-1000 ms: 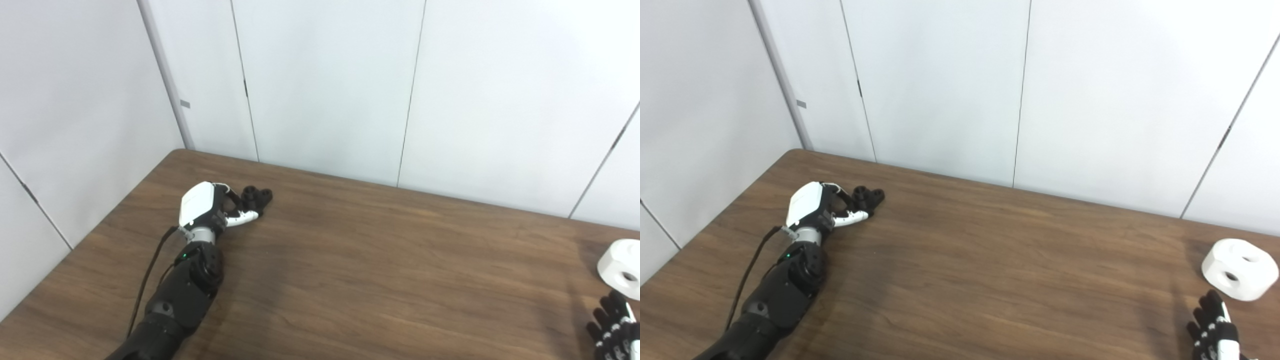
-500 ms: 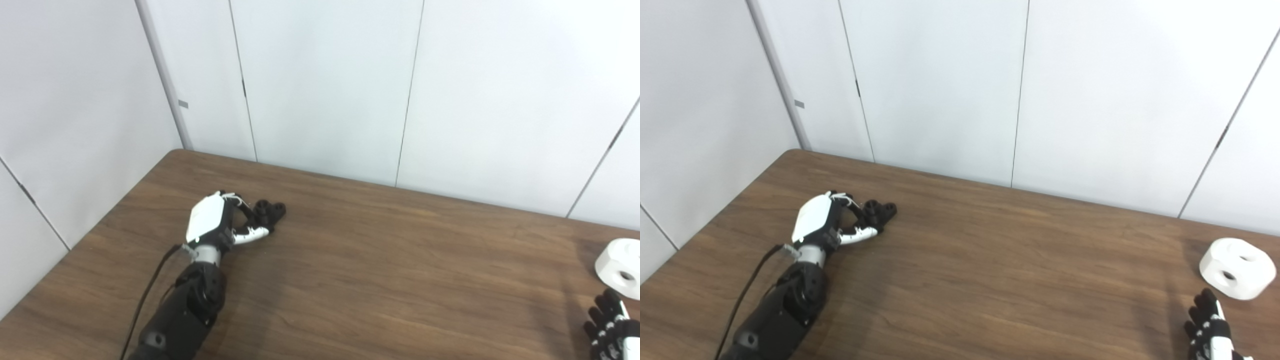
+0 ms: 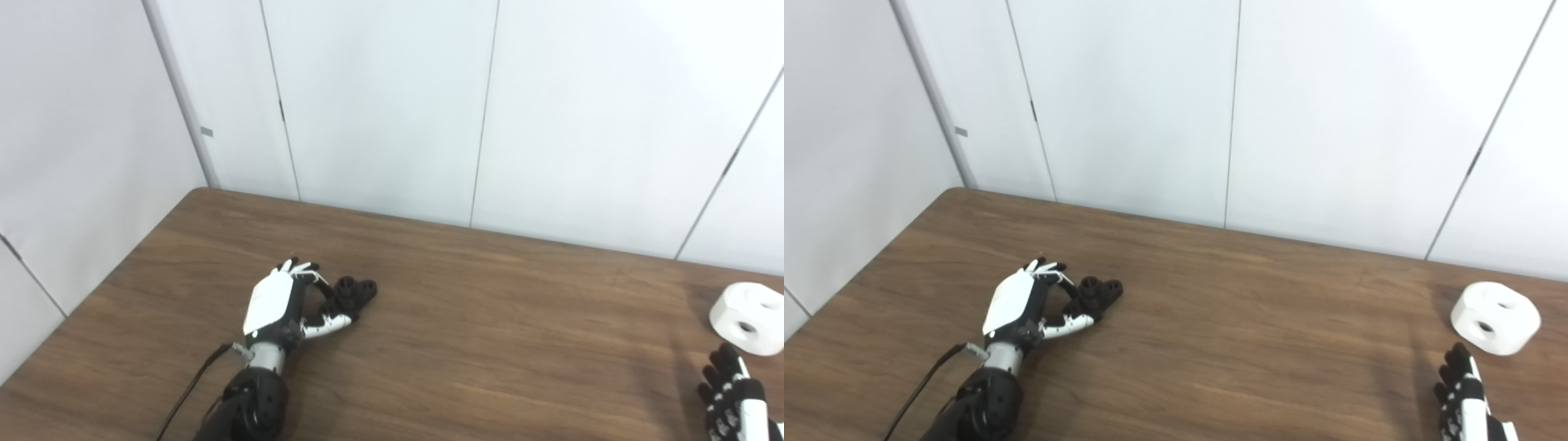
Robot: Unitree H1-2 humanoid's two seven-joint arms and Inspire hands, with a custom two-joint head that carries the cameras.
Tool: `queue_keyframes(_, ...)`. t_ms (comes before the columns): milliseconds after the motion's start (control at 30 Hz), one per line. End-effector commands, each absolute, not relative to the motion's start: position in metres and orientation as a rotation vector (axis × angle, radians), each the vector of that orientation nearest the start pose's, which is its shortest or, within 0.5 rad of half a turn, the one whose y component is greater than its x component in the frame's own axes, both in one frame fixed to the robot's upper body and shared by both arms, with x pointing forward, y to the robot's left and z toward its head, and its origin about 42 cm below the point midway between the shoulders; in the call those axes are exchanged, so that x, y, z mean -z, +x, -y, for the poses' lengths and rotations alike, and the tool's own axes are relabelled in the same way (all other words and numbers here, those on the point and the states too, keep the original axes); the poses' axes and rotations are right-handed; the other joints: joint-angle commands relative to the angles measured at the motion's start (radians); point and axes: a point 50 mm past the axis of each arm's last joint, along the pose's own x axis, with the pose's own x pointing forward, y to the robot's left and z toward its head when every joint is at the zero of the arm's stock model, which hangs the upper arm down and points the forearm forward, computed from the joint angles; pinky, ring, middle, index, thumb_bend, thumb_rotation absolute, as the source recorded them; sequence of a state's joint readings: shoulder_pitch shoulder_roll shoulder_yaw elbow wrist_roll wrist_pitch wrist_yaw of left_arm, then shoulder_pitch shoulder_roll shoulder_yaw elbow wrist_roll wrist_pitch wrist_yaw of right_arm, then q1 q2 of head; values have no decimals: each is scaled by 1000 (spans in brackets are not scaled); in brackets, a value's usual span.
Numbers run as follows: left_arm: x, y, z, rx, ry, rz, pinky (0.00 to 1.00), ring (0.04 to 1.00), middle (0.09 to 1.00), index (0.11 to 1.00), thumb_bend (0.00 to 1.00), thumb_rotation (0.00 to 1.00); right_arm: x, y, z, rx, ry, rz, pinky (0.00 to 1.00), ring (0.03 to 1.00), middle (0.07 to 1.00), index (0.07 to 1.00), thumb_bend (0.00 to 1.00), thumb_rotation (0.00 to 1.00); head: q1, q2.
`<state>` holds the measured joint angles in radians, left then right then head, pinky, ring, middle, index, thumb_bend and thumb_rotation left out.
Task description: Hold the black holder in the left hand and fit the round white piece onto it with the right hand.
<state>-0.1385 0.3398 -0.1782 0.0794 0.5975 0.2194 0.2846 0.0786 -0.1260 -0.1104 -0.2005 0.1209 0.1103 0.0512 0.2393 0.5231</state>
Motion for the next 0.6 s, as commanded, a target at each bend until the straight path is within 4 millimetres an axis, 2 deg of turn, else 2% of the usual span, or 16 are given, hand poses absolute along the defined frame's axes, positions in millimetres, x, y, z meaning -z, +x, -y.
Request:
queue_keyframes(0, -118, 318, -272, -154, 984, 73, 1000, 970, 848, 486, 523, 51, -133, 258, 276, 44, -17, 51, 1000, 1000, 1000, 1000, 540, 1000, -3, 4)
queue_keyframes(267, -109, 298, -253, -111, 984, 119, 1000, 973, 847, 486, 522, 49, -134, 259, 271, 49, -24, 51, 1000, 1000, 996, 1000, 538, 1000, -44, 21)
queue_keyframes(567, -107, 275, -239, -46, 1003, 153, 1000, 973, 841, 486, 522, 48, -139, 255, 260, 43, -20, 68, 1000, 1000, 988, 998, 561, 1000, -137, 61)
